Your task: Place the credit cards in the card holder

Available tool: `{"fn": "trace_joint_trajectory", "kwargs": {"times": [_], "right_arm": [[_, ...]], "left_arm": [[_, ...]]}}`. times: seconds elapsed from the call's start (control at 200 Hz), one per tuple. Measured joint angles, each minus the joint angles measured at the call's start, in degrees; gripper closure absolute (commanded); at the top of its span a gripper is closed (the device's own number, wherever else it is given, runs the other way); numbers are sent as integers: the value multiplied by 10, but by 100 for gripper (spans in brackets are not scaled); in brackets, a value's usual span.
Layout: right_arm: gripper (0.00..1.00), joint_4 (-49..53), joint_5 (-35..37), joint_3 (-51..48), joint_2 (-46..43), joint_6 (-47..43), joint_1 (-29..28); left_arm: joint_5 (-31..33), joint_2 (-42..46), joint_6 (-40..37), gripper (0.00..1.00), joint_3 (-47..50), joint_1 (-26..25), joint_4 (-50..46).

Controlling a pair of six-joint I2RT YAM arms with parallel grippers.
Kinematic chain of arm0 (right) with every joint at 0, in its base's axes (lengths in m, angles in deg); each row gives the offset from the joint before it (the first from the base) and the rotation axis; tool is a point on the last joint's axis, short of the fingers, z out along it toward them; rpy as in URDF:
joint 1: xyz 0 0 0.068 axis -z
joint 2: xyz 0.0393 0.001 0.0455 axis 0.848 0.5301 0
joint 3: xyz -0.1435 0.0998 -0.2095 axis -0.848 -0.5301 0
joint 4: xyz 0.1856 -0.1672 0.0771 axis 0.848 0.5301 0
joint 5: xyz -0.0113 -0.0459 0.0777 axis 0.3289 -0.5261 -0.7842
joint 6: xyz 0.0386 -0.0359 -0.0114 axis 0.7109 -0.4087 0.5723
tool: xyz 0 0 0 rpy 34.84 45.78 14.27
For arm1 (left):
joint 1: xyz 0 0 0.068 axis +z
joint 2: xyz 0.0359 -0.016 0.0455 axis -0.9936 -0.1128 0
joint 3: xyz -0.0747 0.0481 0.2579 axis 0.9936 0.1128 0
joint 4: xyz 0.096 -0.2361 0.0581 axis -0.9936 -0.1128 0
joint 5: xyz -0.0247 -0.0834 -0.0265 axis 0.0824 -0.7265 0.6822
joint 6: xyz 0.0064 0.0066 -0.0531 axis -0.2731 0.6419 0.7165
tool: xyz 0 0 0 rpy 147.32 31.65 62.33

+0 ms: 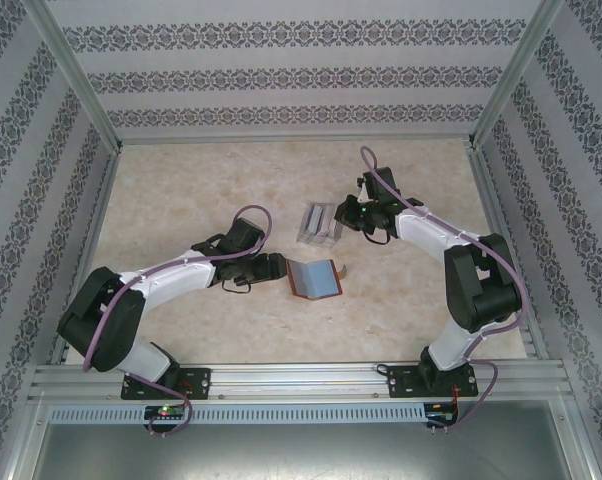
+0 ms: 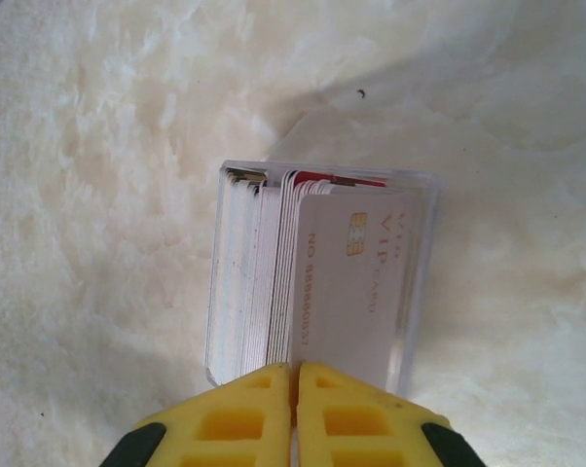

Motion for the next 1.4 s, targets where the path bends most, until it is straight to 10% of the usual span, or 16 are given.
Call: {"fn": "trace_joint_trajectory", "kwargs": {"times": [0.919,1.179,1.399], "right_arm": [[100,141,-101,-97,-203,-207,21],[100,166,-152,-136,-175,-248,-36],[100,194,-49,-121,-146,-249,-130]], "left_arm": [[12,-12,-44,23,-19,-3,-33],[37,-23,-64,30,-33,-3,-59],[44,-39,-75,39,-43,-3,-63]]}}
